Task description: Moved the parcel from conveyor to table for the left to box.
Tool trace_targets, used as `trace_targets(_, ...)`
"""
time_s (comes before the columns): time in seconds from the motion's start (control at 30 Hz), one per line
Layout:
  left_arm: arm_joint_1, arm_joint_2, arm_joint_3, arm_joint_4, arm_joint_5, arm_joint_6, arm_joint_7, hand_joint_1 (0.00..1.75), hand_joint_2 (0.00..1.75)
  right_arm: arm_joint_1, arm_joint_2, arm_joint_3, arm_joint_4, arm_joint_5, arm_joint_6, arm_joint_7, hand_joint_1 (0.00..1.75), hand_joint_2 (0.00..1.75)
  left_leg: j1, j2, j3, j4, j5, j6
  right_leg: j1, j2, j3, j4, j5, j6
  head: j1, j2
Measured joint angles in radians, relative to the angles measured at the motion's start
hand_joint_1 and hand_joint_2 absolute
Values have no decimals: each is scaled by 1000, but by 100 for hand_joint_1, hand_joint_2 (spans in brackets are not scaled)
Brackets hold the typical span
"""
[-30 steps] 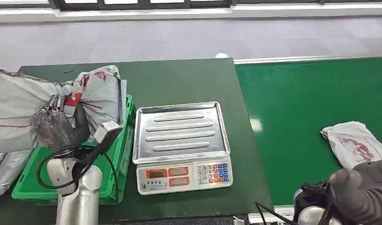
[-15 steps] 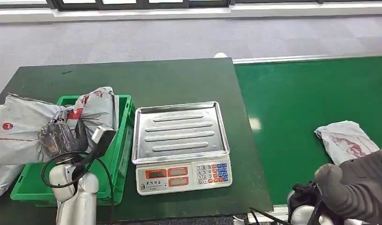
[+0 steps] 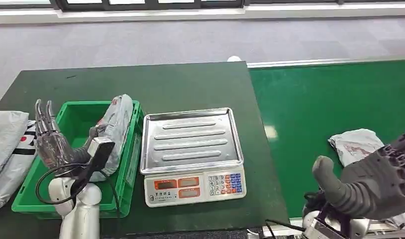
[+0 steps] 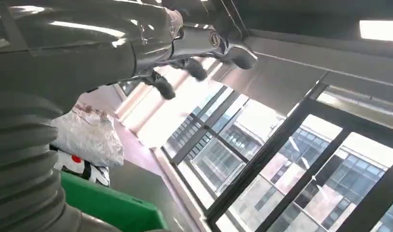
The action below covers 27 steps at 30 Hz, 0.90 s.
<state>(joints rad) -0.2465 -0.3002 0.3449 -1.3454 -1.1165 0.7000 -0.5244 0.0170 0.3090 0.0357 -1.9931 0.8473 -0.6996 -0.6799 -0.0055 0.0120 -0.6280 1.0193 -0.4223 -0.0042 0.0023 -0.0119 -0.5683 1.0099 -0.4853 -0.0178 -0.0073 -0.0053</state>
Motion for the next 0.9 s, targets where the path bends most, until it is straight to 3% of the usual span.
trace_targets(0.1, 2, 0, 4, -31, 56, 0, -36, 0, 175, -4, 0, -35, 78, 116, 0, 68, 0, 175, 0, 0, 0, 0, 0, 0, 0, 0, 0, 0, 0, 0, 0, 0)
trace_targets(0.27, 21, -1, 15, -139, 258, 1, -122, 0, 175, -16, 0, -123, 246, 451, 1, 286, 0, 175, 0, -3, 0, 0, 0, 0, 0, -2, 1, 0, 0, 0, 0, 0)
trace_targets(0.57, 35, 0, 36, -218, 306, 1, -148, 0, 175, -24, 2, -196, 349, 499, 0, 316, 0, 175, 0, -7, -1, 0, 0, 0, 0, -5, 2, 0, -1, 1, 0, 0)
trace_targets(0.77, 65, 0, 14, -333, 457, 1, -177, 0, 175, -107, -11, -315, 492, 696, 0, 550, 0, 175, 0, -7, -1, 0, 1, 1, 0, -6, 0, 0, -2, 1, 0, 0)
trace_targets(0.9, 81, 4, 10, -393, 497, 1, -178, 0, 175, -141, -91, -401, 609, 718, -1, 753, 0, 175, -1, -10, -2, 0, 1, 1, 0, -9, 3, 0, -1, 3, 0, 0)
